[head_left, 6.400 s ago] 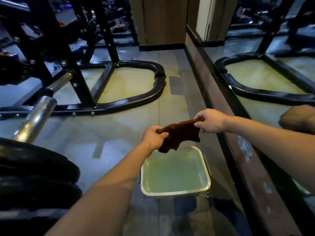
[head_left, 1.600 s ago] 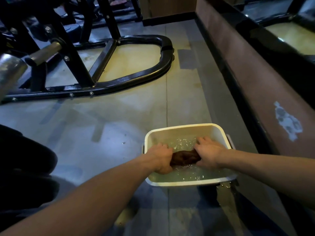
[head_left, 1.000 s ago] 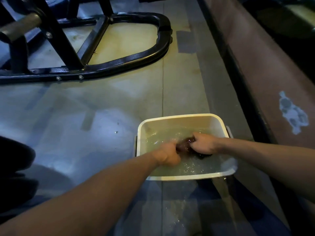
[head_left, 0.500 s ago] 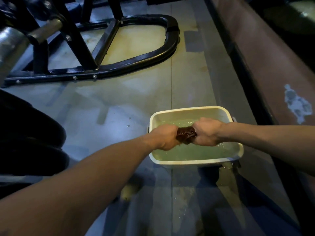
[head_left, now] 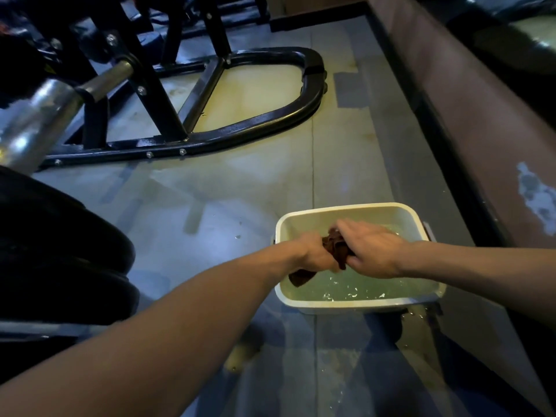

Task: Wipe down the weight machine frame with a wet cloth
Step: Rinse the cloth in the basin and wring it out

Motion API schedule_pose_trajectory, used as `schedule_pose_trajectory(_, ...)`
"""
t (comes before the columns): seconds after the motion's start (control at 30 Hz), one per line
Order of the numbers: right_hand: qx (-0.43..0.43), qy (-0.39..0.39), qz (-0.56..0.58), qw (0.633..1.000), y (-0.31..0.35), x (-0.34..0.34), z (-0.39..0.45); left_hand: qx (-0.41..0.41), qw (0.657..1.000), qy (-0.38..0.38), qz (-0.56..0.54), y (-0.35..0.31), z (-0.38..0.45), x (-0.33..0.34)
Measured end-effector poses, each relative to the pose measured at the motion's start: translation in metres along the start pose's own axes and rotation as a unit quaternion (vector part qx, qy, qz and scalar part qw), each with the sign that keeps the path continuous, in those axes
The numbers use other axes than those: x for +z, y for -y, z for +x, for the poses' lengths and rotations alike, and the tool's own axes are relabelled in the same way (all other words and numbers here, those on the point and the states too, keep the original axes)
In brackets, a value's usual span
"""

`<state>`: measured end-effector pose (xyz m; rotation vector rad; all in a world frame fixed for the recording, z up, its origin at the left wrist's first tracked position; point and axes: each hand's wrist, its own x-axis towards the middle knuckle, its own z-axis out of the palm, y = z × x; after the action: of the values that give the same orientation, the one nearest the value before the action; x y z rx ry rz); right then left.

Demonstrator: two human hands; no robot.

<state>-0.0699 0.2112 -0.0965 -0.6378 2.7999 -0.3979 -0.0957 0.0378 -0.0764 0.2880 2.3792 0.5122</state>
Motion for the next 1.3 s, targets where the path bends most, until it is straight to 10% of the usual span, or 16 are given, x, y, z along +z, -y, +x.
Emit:
schedule_pose_trajectory(0.13, -0.051, 0.046, -0.095, 0.993, 0.015, 0.001, -0.005, 0.057, 0.991, 0.087, 0.080, -0.004, -0.001, 0.011)
schedule_pose_trajectory(0.6, 0.076, 0.143, 0.003, 0.987, -0.005, -0.015, 0.009, 0.054, 0.983, 0.025, 0.175, -0.012, 0.011, 0.008)
schedule_pose_trajectory(0.8, 0.138, 0.177, 0.039, 0.974, -0.013, 0.032, 0.003, 0.073, 0.916, 0.032, 0.392, 0.001, 0.011, 0.021)
schedule_pose_trajectory(1.0, 0.168, 0.235, 0.063, 0.955, -0.028, 0.040, -0.006, 0.043, 0.950, 0.075, 0.299, 0.003, 0.017, 0.030)
schedule_pose_trajectory(1.2, 0.200, 0.310, 0.182, 0.911, -0.026, 0.036, -0.003, 0.085, 0.939, 0.067, 0.326, 0.009, 0.022, 0.040)
schedule_pose_trajectory(1.3, 0.294, 0.323, 0.433, 0.789, -0.028, 0.031, -0.003, 0.129, 0.926, 0.042, 0.353, 0.012, 0.022, 0.040)
